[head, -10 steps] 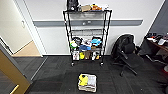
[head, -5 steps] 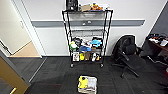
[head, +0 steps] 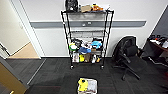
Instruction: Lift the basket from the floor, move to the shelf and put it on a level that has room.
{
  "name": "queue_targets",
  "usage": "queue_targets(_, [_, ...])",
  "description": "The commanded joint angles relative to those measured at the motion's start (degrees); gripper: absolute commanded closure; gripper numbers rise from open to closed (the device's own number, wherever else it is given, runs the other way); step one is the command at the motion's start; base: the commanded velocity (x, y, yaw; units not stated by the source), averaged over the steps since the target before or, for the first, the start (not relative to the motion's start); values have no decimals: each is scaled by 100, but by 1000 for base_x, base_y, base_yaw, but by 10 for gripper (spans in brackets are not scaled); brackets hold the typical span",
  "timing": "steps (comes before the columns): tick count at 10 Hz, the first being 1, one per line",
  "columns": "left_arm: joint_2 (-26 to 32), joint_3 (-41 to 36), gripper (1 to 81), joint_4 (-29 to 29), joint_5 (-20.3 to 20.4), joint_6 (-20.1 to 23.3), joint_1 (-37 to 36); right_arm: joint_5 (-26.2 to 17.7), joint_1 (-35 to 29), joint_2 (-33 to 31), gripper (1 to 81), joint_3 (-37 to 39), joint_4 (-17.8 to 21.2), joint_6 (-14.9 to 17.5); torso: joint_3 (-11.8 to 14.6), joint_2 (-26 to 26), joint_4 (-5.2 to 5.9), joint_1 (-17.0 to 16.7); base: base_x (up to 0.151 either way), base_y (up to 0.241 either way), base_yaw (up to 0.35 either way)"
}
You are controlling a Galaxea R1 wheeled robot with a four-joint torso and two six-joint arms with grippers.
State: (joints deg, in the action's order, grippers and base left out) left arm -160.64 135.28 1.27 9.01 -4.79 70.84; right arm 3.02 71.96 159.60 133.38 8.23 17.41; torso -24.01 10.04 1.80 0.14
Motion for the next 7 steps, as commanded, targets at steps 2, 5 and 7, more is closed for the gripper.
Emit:
queue_targets(2, [93, -72, 10, -21, -242, -13, -285, -320, -230, -110, 10, -59, -41, 26, 0, 0, 2, 0, 123, 0, 0])
queue_targets(5, [93, -72, 10, -21, -242, -13, -268, -320, -221, -127, 10, -59, -31, 25, 0, 0, 0, 0, 125, 0, 0])
queue_targets(7, [93, -72, 10, -21, -242, -13, -242, -320, -195, -127, 10, -50, -41, 17, 0, 0, 2, 0, 126, 0, 0])
